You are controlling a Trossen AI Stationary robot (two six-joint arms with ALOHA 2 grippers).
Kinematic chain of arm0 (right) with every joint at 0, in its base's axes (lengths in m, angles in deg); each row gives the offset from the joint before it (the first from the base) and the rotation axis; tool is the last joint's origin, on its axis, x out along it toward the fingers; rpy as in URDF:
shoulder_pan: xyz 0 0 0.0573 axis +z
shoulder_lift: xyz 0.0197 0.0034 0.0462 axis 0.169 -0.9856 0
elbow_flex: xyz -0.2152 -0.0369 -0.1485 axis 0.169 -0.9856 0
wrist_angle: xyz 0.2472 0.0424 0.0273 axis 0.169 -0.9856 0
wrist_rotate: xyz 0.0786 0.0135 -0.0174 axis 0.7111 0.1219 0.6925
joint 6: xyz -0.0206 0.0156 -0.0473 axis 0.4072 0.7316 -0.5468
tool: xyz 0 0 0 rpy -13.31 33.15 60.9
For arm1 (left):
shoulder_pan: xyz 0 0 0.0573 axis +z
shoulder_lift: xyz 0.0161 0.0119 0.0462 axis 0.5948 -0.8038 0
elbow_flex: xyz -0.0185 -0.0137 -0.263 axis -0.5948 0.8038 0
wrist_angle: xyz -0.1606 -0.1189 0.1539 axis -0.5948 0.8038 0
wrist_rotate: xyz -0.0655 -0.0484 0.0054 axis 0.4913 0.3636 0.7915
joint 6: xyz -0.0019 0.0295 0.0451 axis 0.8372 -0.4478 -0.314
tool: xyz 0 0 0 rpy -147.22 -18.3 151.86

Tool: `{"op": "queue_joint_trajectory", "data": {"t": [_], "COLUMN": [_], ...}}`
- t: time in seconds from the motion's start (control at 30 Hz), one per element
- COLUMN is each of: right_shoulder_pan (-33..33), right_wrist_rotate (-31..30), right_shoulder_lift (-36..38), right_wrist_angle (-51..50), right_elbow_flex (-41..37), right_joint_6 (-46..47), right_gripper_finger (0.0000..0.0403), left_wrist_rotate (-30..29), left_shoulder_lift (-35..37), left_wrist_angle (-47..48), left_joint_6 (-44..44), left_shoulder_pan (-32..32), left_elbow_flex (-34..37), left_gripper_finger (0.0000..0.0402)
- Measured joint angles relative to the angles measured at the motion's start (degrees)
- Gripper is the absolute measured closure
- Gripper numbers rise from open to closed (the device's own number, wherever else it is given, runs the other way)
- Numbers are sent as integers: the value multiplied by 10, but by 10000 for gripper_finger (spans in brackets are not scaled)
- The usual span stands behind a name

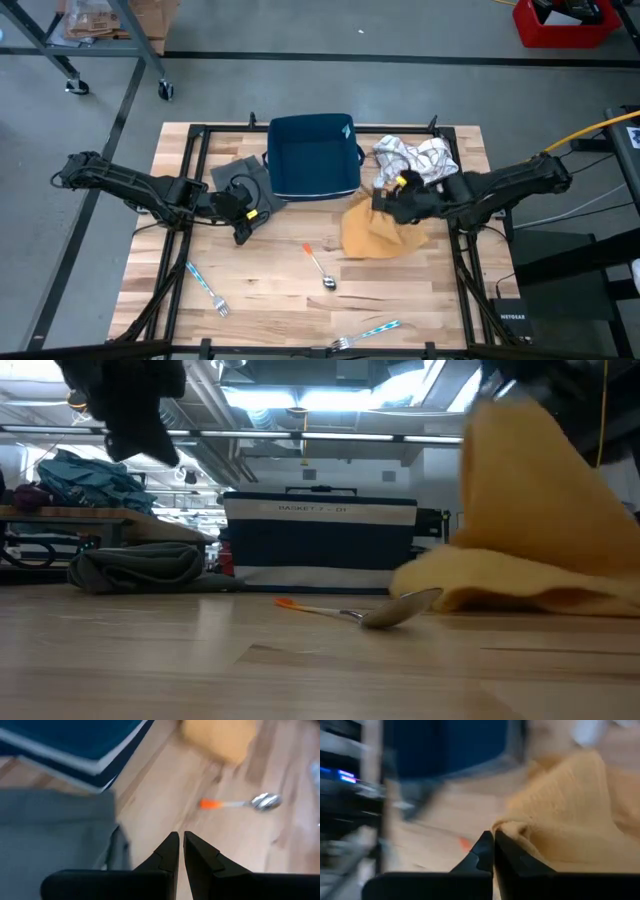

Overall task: Fold towel
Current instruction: Fold the yellow towel

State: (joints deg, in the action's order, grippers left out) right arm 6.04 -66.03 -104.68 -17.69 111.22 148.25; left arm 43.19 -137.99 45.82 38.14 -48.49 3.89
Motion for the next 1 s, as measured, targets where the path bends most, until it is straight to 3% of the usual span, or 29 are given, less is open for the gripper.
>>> {"op": "queue_joint_trajectory", "data": {"t": [0.27,0.43,0.6,0.87,1.0], "right_shoulder_pan": [0,0,0,0,0], "right_wrist_rotate": [-128,-142,-142,-142,-142], "right_shoulder_lift": [0,0,0,0,-2], "right_wrist_angle": [85,167,237,308,322], "right_elbow_flex": [147,199,224,233,233], "right_joint_6": [-182,-309,-389,-463,-471], "right_gripper_finger": [398,400,400,399,399], "left_wrist_rotate": [0,0,0,0,1], "left_shoulder_lift": [-4,-27,-67,-164,-214], "left_wrist_angle": [-168,-248,-310,-377,-479], "left_joint_6": [-40,-136,-172,-164,-165], "left_shoulder_pan": [0,0,0,0,-2], "left_elbow_flex": [0,0,0,0,0], "left_gripper_finger": [382,382,376,294,261]}}
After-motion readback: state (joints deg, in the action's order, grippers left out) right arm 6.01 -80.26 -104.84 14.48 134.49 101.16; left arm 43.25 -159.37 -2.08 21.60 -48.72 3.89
